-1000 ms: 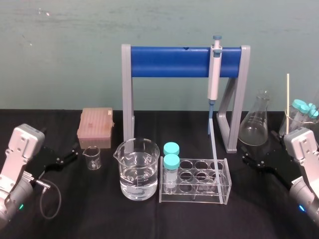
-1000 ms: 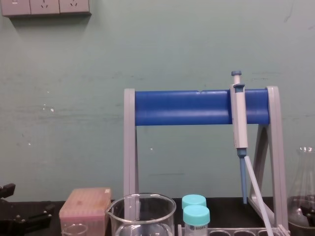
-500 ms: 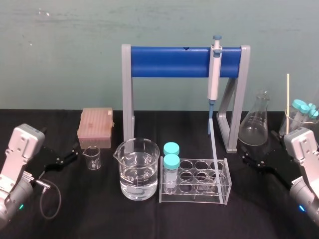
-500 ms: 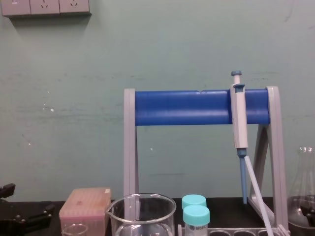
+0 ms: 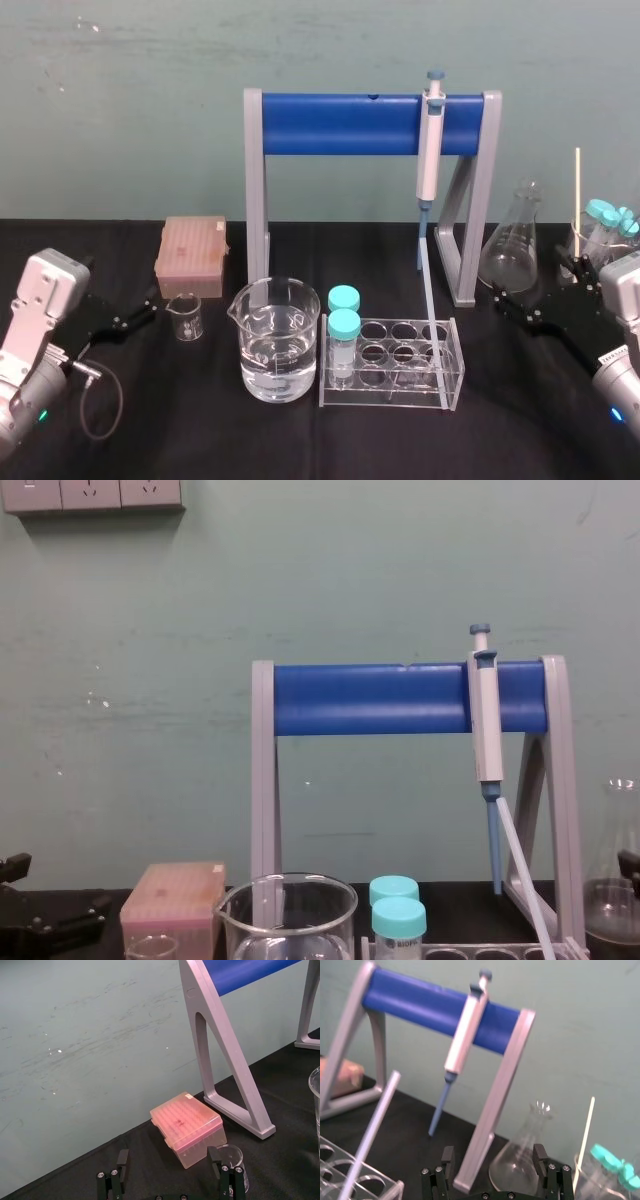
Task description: Pick up the stirring rod with one hand, then place it down.
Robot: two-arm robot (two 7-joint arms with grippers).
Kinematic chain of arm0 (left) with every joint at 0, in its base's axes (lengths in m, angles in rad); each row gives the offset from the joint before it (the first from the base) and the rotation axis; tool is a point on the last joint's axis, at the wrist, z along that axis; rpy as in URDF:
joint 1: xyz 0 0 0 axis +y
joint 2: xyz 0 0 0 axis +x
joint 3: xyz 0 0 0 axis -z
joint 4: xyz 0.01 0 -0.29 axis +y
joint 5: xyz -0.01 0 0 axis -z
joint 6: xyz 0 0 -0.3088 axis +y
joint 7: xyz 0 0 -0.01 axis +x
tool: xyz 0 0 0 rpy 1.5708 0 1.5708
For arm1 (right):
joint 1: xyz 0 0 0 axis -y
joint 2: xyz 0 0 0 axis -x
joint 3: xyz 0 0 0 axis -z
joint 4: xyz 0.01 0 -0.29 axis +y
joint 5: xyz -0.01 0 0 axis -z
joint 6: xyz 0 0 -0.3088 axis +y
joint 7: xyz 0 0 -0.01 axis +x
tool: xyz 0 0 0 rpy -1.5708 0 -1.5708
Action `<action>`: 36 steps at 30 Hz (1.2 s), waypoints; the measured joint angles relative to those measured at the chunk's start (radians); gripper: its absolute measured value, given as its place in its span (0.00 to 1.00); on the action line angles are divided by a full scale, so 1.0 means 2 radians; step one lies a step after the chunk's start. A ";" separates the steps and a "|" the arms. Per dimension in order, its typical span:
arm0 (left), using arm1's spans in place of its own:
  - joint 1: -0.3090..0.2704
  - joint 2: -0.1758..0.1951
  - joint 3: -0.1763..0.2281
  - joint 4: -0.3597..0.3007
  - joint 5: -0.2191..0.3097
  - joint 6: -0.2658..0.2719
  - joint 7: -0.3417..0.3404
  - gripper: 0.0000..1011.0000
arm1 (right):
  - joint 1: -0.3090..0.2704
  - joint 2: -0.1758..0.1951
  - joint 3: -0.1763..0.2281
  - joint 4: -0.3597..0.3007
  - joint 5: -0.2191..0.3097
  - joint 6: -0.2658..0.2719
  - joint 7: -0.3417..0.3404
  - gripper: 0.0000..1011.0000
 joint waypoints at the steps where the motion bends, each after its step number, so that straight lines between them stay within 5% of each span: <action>1: 0.000 0.000 0.000 0.000 0.000 0.000 0.000 0.99 | -0.002 0.000 0.002 -0.003 0.000 -0.004 0.001 0.99; 21: 0.000 0.000 0.000 0.000 0.000 0.000 0.000 0.99 | 0.001 -0.014 -0.009 -0.031 -0.007 -0.051 0.084 0.99; 36: 0.000 0.000 0.000 0.000 0.000 0.000 0.000 0.99 | 0.039 -0.057 0.001 0.023 0.067 -0.016 0.162 0.99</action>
